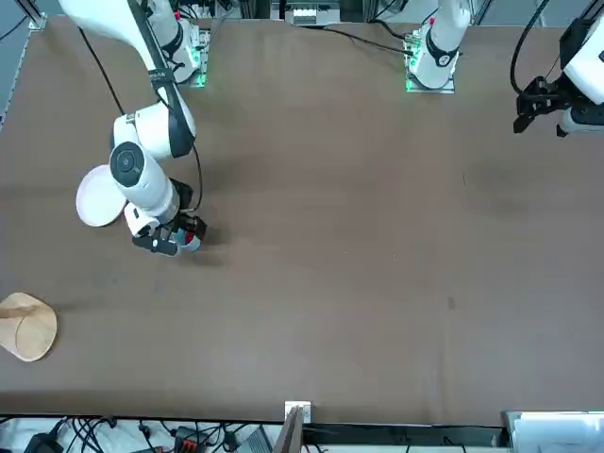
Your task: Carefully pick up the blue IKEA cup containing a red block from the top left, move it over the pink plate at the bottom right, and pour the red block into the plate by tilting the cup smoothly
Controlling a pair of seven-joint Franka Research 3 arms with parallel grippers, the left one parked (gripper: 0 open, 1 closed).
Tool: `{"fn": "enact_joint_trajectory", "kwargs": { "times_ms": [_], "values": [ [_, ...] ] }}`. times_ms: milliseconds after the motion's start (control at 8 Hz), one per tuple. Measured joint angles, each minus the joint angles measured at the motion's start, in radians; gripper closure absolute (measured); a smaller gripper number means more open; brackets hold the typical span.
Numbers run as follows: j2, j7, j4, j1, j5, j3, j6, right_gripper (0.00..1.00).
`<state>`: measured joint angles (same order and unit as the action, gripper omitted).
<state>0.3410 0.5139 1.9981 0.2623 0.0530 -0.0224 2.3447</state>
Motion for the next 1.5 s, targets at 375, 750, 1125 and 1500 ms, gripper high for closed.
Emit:
{"fn": "enact_joint_trajectory", "kwargs": {
  "times_ms": [375,750,1125,1500],
  "values": [
    [0.002,0.014,0.011,0.017,0.0,0.0,0.008,0.0],
    [0.018,0.026,0.015,0.03,0.0,0.001,0.036,0.0],
    [0.021,0.026,0.015,0.028,0.003,0.009,0.043,0.0],
    [0.053,0.026,0.015,0.028,0.016,0.01,0.081,0.0]
  ]
}}
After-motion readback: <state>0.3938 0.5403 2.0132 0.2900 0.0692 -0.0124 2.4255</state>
